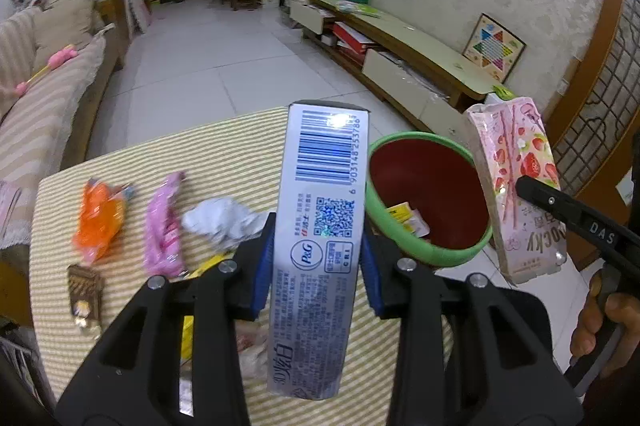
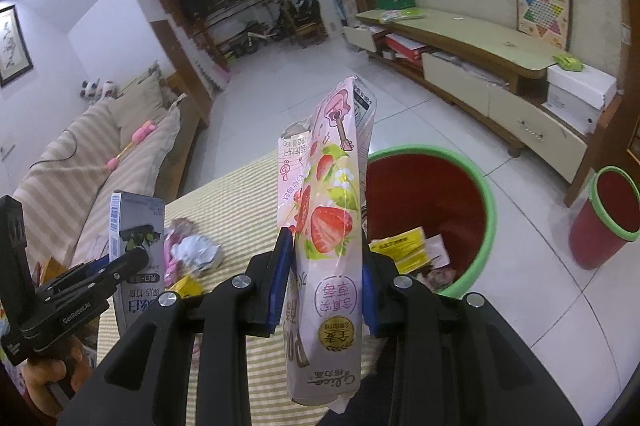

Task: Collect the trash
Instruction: 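Carry the white box and pink snack bag toward the red bin, then open both grippers over the red bin to drop box and snack bag, then move both grippers back over the trash on the table, then grasp the brown box with the left gripper while the right gripper grasps the plastic bag, then carry the brown box and plastic bag over the red bin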

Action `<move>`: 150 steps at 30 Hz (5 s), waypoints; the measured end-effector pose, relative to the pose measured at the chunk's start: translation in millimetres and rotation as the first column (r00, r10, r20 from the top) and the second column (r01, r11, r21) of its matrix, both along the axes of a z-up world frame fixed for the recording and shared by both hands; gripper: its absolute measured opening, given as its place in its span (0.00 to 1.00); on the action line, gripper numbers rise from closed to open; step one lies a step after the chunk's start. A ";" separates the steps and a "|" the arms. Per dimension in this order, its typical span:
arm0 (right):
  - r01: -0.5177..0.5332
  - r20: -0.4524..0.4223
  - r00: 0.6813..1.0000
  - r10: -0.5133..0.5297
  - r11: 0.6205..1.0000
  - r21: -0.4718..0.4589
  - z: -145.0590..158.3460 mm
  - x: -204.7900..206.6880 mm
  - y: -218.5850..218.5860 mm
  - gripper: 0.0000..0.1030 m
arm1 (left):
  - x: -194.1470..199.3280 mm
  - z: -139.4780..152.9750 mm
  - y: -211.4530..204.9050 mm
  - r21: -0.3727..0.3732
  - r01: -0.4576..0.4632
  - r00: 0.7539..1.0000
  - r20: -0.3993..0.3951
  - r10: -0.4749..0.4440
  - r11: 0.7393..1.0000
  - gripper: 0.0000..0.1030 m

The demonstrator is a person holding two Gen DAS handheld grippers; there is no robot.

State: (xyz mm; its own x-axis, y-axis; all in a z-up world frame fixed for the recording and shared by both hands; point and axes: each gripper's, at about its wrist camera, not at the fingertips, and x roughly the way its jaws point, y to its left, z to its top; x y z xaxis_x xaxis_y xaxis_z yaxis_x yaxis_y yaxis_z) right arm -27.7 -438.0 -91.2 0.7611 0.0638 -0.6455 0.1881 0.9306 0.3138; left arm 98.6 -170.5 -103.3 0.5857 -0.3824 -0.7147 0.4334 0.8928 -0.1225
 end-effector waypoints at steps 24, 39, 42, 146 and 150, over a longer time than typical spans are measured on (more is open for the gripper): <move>0.107 -0.004 0.994 -0.107 0.994 -0.010 -18.5 32.8 -84.8 0.63 | 50.2 -9.2 -143.5 -0.053 0.184 0.982 -0.038 -0.186 0.981 0.69; 0.067 -0.093 0.994 -0.063 0.996 0.051 -24.7 -11.6 -20.4 0.63 | 6.0 -7.1 -43.7 -0.092 0.024 0.996 -0.081 -0.032 0.995 0.71; 0.038 -0.108 0.994 -0.032 0.997 0.060 -23.2 -17.5 3.6 0.63 | -5.1 -4.4 -11.2 -0.099 -0.026 0.997 -0.075 0.019 0.995 0.72; -0.346 -0.110 0.929 0.354 0.934 0.087 -21.3 24.3 191.7 0.32 | -65.1 34.2 179.8 -0.006 -0.413 0.907 0.084 0.412 0.911 0.48; -0.348 -0.088 0.931 0.354 0.934 0.075 -11.1 20.1 187.2 0.33 | -64.3 33.8 176.0 0.002 -0.402 0.912 0.086 0.400 0.916 0.48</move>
